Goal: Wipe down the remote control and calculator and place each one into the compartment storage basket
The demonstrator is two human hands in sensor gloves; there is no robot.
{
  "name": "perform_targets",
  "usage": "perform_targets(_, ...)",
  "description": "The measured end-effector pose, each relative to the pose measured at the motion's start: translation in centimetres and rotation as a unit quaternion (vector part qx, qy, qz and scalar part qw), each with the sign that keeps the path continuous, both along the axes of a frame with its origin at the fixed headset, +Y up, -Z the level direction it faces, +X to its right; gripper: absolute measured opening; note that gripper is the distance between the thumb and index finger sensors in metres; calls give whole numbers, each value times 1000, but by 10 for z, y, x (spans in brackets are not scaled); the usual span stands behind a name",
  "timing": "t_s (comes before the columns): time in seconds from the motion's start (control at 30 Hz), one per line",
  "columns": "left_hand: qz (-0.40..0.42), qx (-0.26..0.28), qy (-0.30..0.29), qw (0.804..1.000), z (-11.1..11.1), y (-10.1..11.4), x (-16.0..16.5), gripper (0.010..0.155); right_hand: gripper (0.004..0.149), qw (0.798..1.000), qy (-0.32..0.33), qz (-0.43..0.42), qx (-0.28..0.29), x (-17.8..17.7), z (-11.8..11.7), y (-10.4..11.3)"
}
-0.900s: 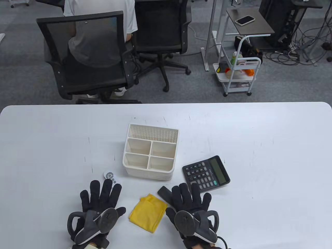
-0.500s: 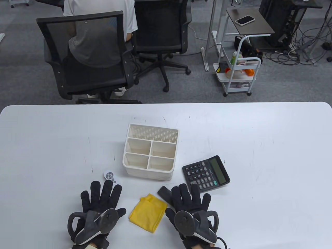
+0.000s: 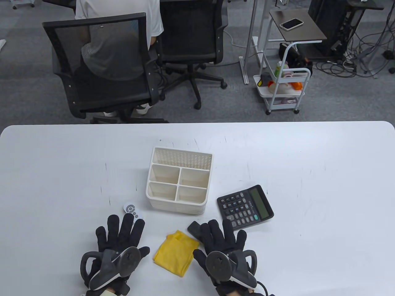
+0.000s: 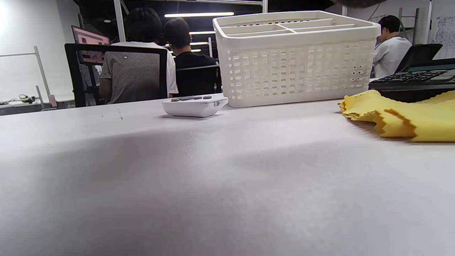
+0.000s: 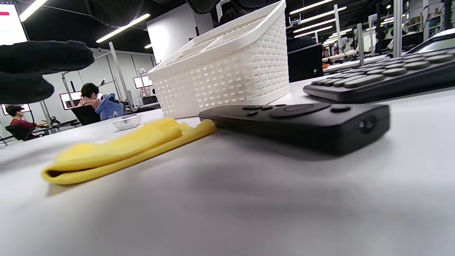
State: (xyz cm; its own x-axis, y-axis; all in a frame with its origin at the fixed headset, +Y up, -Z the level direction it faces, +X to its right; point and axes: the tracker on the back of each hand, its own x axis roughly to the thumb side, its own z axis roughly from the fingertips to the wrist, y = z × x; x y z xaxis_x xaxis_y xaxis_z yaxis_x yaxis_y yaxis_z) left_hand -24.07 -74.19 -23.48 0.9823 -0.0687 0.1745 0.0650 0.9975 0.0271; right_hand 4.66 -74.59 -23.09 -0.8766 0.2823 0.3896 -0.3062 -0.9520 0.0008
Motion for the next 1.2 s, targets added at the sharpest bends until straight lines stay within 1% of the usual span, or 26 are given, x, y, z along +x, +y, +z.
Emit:
perform_targets(0.23,0,1,1,1000,-1,0,-1,75,75,999,47,-8,6,-17,-1,5)
perform_targets(0.33,0,-1,2,1000,-2,0,-1,75,74,997,75,1,-12,-30,-2,7)
perform_targets(0.53,-2,-3,1,1000,-3,0,-1,76,72,992,109,16,-56,-55,-11,6)
perform_targets(0.7,-5,-8,1,1000,-4,0,-1,76,73,984,135,51,-100,-76,-19,-3)
perform_targets(0.83,-6,-8,0,1000,-5,1,-1,76,80,978,140,73,-140,-87,-24,-14)
perform_targets(0.93,-7,-9,-1,1000,-5,1,-1,76,84,970,145,106,-164,-93,-25,-22)
perform_targets(1.0,-8,-10,-1,1000,-6,1,-1,76,85,968,144,118,-169,-94,-25,-25)
perform_targets(1.13,-7,-9,1,1000,-6,1,-1,76,80,962,143,137,-186,-95,-24,-34)
perform_targets(1.2,-8,-9,1,1000,-6,1,-1,75,77,963,144,145,-174,-95,-23,-35)
